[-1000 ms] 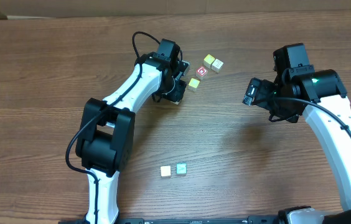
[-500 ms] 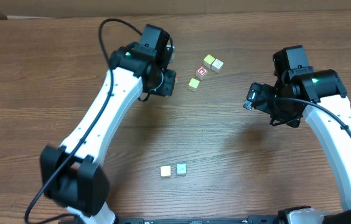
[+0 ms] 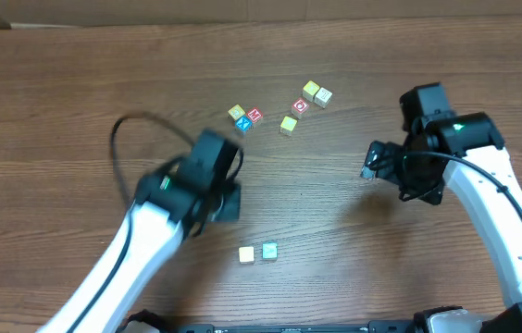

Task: Flip 5 blocks
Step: 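Carry blue block forward and set it beside the yellow block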

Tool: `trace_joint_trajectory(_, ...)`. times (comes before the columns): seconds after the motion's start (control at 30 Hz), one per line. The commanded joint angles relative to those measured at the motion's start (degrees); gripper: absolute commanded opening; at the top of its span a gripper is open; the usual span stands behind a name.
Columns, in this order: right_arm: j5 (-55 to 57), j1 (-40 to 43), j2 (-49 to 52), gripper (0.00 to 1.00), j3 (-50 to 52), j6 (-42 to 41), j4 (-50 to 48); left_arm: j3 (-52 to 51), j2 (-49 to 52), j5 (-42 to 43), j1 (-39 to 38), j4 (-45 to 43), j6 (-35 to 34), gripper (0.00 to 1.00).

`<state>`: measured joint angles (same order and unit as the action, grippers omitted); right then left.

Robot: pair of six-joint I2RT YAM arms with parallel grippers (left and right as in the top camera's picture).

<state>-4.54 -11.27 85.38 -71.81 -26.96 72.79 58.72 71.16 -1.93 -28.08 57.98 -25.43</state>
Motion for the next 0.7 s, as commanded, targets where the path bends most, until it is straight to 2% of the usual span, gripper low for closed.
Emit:
trace_joint_trajectory(0.0,-2.64,-3.74,-1.07,0.96,3.76,-0.33,-2.27,-7.76,-7.56,0.48,-0.98,-0.70,-7.52,0.07)
trace_joint_trajectory(0.2,-2.45,-11.41,-1.07,0.96,8.41,-6.19,-5.57,-16.65,-11.26,7.28,-1.01,-3.87,-11.50,0.08)
trace_joint_trajectory(0.37,-1.99,-15.98,-1.07,0.96,10.27,-9.11,-6.86,-22.29,-10.75,7.93,-1.01,-5.53,-14.49,0.07)
trace_joint_trajectory(0.67,-2.01,-17.51,-1.05,0.96,10.67,-9.09,-8.04,-29.64,-10.08,9.60,-1.01,-13.79,-16.06,0.10)
